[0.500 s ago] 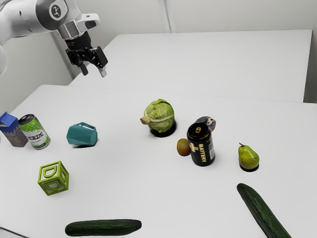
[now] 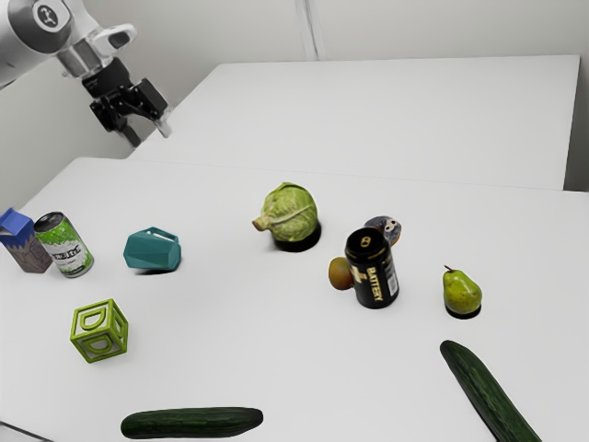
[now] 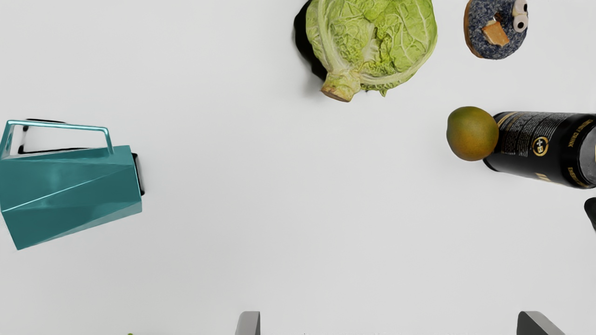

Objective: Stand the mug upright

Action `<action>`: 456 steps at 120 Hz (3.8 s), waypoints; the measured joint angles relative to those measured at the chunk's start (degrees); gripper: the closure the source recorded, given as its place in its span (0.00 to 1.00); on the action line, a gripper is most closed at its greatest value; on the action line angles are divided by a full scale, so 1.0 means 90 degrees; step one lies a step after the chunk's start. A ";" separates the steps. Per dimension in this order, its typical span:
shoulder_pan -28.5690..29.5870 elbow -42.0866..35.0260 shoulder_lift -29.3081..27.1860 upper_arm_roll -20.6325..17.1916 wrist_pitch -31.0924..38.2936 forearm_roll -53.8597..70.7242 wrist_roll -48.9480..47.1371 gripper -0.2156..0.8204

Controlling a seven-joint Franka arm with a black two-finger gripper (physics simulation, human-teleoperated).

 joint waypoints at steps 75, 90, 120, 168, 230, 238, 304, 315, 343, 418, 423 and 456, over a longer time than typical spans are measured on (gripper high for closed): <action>0.1112 -0.0504 0.1573 0.1091 0.0216 -0.1058 0.2075 0.21; 0.1293 -0.0457 0.1991 0.1082 0.0491 -0.1143 0.2451 0.21; 0.1486 -0.0448 0.2572 0.1084 0.0757 -0.1771 0.3003 0.21; 0.1488 -0.0588 0.2905 0.1081 0.0442 -0.2754 0.3524 0.21; 0.1604 -0.0794 0.2771 0.1054 -0.0095 -0.3013 0.3851 0.87; 0.1583 -0.0785 0.2745 0.1033 -0.0101 -0.3014 0.3876 0.90; 0.0245 -0.1343 0.1188 0.0351 0.1063 -0.0677 0.3241 0.97; 0.0199 -0.1757 0.0921 0.0064 0.1597 -0.0081 0.2941 0.97; 0.0128 -0.3137 0.0135 -0.0673 0.3041 0.1351 0.2094 0.97; 0.0146 -0.4218 0.0049 -0.0920 0.4723 0.2140 0.0410 0.68; 0.0144 -0.4220 0.0030 -0.0920 0.4742 0.2140 0.0347 0.60; 0.0025 -0.3785 -0.0479 -0.0939 0.4289 0.2058 0.0061 0.31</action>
